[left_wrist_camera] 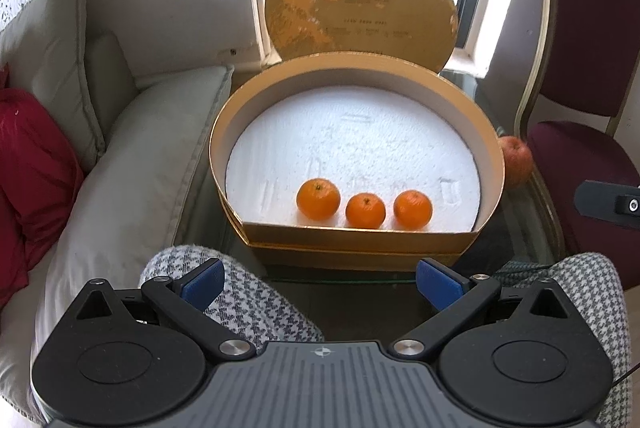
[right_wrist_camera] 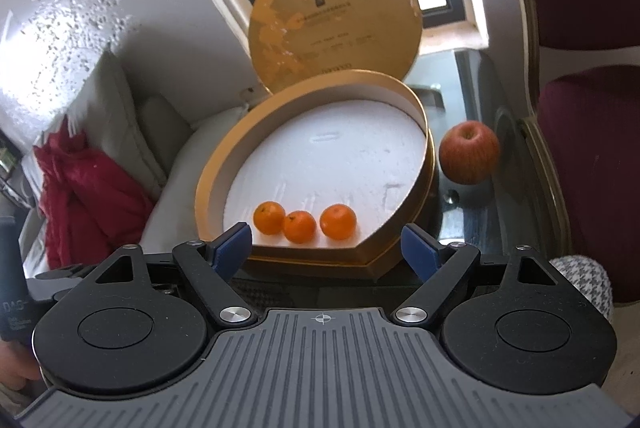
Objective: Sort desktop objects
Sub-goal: 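Pull the right tool back from the box, then grasp the red apple on the glass table with the right tool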
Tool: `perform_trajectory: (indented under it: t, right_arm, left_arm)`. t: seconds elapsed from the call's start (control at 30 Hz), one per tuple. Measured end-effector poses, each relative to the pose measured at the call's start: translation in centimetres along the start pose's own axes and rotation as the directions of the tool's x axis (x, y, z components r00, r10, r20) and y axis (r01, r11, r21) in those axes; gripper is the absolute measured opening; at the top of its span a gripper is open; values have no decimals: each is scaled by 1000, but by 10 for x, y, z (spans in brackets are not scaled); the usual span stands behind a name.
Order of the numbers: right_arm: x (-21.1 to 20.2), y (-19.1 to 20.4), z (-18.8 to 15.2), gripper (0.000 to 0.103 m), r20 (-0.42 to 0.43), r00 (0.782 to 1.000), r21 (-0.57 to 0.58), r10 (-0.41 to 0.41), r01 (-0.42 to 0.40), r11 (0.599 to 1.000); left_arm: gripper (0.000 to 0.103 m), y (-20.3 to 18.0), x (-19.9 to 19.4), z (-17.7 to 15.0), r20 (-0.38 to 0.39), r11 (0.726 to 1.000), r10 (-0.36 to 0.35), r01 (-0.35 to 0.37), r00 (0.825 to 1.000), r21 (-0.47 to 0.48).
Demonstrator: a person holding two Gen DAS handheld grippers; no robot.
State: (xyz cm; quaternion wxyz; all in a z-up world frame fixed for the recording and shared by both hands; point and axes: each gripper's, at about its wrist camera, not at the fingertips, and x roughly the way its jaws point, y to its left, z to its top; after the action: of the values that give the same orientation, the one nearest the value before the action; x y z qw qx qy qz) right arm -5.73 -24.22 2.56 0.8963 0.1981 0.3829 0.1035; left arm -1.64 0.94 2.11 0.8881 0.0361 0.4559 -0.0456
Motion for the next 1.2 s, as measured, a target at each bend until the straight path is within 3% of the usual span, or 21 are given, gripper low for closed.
perform_trajectory:
  t: [0.33, 0.47, 0.8, 1.2]
  right_arm:
    - [16, -34, 7, 86, 60, 992, 93, -108, 103, 990]
    - [32, -44, 13, 86, 17, 987, 104, -160, 157, 982]
    - [48, -43, 21, 86, 12, 990, 82, -139, 138, 987]
    - [60, -69, 14, 86, -18, 982, 67, -186, 187, 980]
  left_arm:
    - [102, -5, 26, 11, -46, 998, 5, -2, 999, 56]
    - [102, -4, 33, 22, -30, 999, 7, -6, 1000, 51]
    - [102, -12, 42, 21, -44, 996, 17, -13, 999, 83]
    - [102, -36, 54, 20, -71, 989, -2, 12, 997, 149]
